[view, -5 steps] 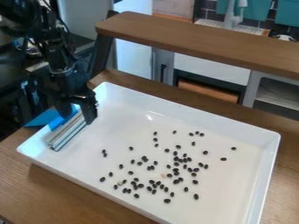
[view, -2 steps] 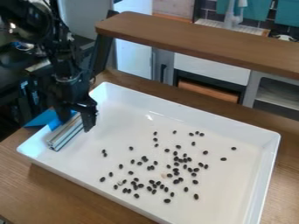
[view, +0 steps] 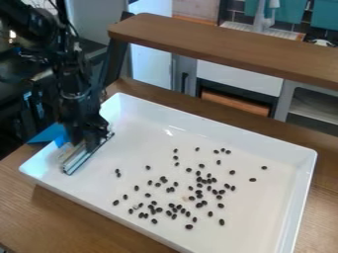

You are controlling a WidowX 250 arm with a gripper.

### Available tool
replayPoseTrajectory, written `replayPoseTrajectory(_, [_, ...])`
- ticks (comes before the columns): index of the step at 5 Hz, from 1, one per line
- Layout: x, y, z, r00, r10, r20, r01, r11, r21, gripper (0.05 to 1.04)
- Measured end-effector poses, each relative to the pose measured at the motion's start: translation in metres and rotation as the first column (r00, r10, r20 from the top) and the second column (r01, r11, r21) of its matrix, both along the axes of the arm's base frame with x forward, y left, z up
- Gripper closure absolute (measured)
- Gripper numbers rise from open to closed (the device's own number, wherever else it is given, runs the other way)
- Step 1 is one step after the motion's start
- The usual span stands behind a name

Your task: Sweep into pile

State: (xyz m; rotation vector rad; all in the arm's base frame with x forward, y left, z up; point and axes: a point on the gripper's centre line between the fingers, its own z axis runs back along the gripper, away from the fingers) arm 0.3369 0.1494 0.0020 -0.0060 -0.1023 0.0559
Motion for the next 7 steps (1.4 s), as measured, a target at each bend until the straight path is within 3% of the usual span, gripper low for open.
replayPoseTrajectory(2, [-0.016,-0.032,0.003,0.998,-0.049,-0.048,0.046,0.997,-0.063,0.735])
replayPoseTrajectory(5, [-0.004,-0.069,-0.004,0.999,-0.047,-0.015,0.047,0.999,-0.002,0.735])
replayPoseTrajectory(7, [-0.008,-0.111,-0.004,0.996,-0.07,-0.051,0.067,0.996,-0.055,0.735])
